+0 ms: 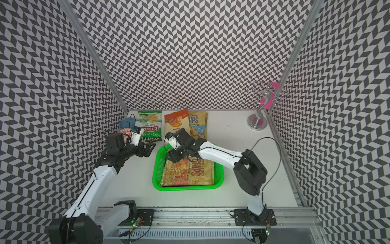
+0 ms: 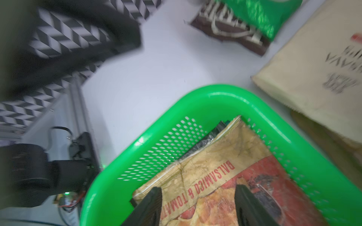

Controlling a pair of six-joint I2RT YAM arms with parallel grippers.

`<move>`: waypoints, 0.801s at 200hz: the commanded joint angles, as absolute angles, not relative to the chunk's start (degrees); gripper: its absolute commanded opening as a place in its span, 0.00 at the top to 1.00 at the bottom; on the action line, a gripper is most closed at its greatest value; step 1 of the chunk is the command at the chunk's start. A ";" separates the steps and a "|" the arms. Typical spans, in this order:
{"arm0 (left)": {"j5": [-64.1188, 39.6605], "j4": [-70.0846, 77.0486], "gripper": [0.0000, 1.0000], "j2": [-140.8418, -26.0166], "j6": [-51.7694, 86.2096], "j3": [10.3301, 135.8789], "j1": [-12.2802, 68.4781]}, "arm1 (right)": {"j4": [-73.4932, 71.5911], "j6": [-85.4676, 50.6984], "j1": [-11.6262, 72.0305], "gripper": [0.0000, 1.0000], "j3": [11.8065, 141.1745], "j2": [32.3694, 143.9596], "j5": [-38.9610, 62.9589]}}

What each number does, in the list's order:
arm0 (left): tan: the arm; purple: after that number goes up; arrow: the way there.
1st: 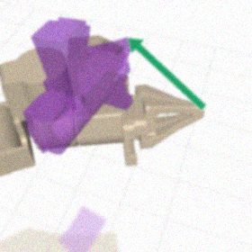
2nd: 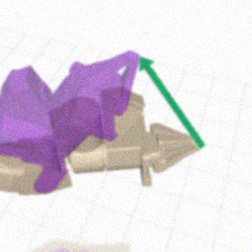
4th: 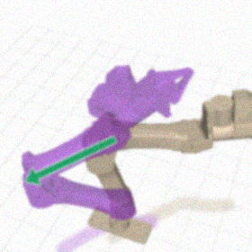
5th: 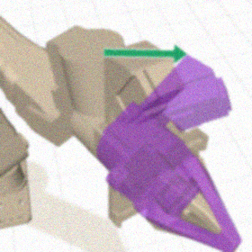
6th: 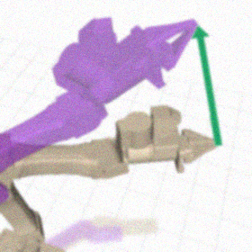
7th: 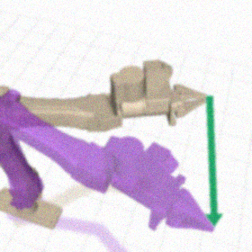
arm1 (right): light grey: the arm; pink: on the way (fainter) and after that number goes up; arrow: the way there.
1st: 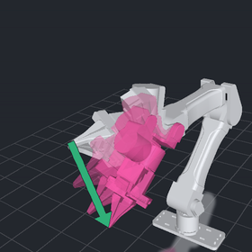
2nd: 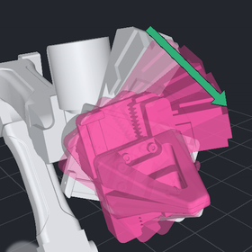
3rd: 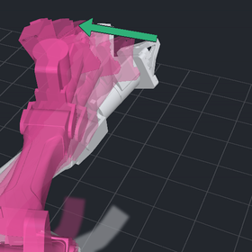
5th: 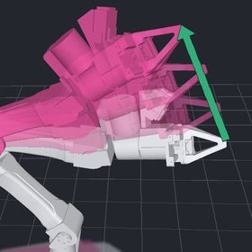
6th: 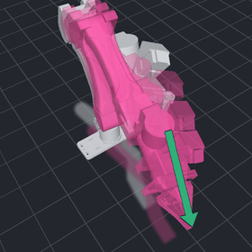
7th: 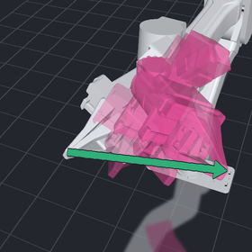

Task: Put the potato chips into the basket
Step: Place the potato chip in the basket, then pick up the potato chip from the center of the board.

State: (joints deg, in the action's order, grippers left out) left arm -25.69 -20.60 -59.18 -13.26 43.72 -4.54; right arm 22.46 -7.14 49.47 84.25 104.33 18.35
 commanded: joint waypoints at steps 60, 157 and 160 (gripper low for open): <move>-25.14 -19.42 0.01 -58.80 -12.91 43.44 -4.83 | 8.06 -19.80 28.39 0.35 85.97 105.26 29.83; -24.64 -19.60 0.01 -60.47 -13.18 43.53 -4.83 | 22.60 -12.85 23.91 0.36 119.62 136.09 36.68; -24.61 -19.60 0.01 -60.53 -13.18 43.54 -4.84 | 22.71 -12.83 23.91 0.36 120.14 136.75 36.85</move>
